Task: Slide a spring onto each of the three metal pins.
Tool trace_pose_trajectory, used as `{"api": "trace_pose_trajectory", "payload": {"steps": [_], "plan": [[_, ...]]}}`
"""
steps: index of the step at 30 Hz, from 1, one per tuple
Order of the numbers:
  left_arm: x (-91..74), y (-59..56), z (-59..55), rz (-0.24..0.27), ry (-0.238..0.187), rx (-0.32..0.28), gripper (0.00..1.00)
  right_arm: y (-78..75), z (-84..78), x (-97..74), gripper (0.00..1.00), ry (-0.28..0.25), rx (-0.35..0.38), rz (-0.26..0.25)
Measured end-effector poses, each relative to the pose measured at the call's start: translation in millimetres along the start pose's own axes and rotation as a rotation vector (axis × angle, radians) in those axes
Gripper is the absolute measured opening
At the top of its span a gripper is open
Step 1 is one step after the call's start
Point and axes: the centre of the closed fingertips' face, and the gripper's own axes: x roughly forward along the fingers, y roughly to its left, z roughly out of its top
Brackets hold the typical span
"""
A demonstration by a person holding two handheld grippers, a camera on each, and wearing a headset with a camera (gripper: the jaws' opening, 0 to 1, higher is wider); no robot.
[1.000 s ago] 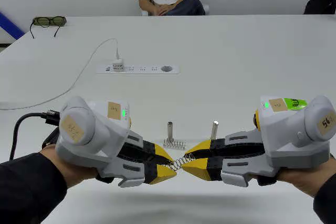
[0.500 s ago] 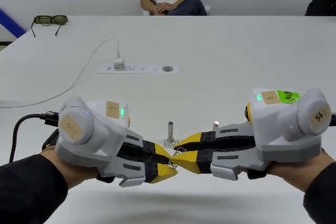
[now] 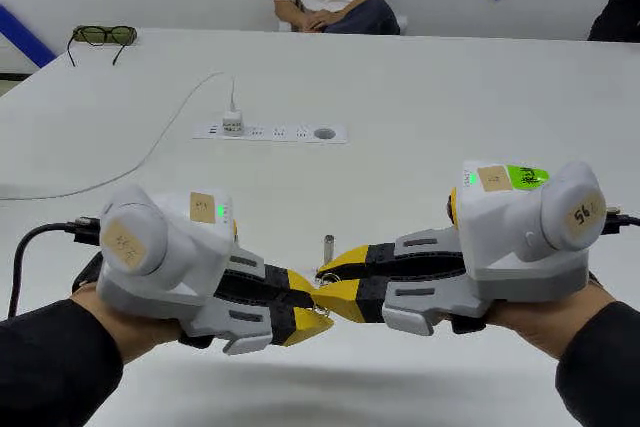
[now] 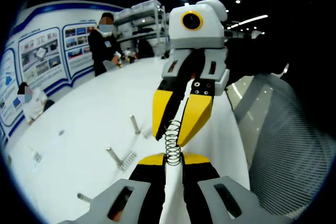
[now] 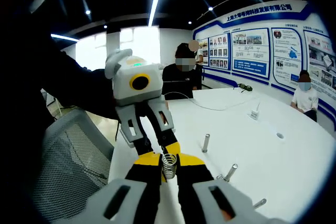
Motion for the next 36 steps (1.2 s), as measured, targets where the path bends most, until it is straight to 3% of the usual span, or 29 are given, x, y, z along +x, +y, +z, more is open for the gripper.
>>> {"api": "trace_pose_trajectory", "payload": {"steps": [5,14,23,36], "plan": [[-6.3,5.1,-1.0,0.03,-0.021,-0.026,0.11,-2.0,6.6,7.1,0.12,0.002,-0.004,0.01],[-20.1,13.1,-12.8,0.094,-0.035,-0.078,0.21,-4.2,18.9,20.0,0.12,0.0,-0.016,0.038],[-39.9,25.7,-31.5,0.197,-0.068,-0.165,0.31,-11.2,32.2,28.7,0.12,-0.007,-0.033,0.042],[-68.4,33.6,-49.8,0.331,-0.109,-0.245,0.46,-23.0,38.7,36.4,0.12,-0.002,-0.045,0.031]]}}
